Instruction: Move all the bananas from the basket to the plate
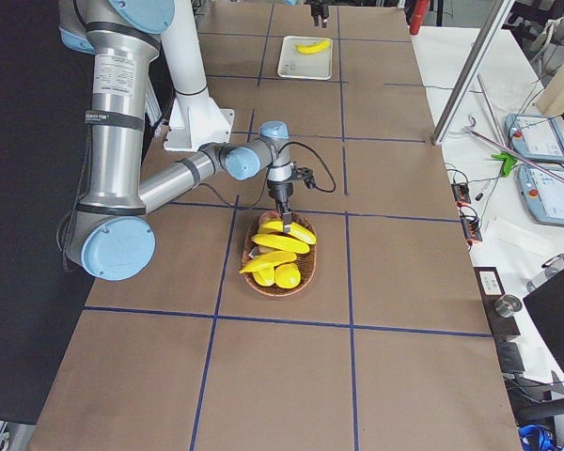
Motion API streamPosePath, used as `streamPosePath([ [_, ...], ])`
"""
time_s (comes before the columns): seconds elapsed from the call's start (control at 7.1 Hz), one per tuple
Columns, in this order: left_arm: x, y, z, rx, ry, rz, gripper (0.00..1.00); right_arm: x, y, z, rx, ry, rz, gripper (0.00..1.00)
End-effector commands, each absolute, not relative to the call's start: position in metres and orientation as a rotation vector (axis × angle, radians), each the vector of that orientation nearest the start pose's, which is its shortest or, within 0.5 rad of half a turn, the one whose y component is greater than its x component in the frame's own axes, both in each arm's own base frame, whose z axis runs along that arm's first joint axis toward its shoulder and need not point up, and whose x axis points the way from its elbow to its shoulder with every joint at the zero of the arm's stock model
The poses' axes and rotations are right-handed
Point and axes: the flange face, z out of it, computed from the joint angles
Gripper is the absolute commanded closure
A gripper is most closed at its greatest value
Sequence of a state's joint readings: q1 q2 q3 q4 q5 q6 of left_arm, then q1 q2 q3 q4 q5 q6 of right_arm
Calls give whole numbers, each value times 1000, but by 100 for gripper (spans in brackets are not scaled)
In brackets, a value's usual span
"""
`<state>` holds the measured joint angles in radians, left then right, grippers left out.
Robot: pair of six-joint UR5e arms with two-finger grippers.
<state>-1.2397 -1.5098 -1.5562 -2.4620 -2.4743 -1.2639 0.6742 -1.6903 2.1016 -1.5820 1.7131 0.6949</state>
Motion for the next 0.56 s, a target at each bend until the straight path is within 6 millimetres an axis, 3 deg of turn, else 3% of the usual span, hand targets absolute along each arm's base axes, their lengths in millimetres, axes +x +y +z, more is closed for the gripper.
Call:
streamPosePath([
  [0.0, 104, -470, 587, -81, 1141, -463, 0, -268, -367, 477, 183, -384, -226, 70],
  [0.28, 104, -470, 587, -82, 1141, -461, 0, -253, -366, 449, 215, -429, -211, 91],
  [0.42, 104, -470, 586, -81, 1142, -458, 0, -240, -365, 425, 208, -459, -196, 92],
])
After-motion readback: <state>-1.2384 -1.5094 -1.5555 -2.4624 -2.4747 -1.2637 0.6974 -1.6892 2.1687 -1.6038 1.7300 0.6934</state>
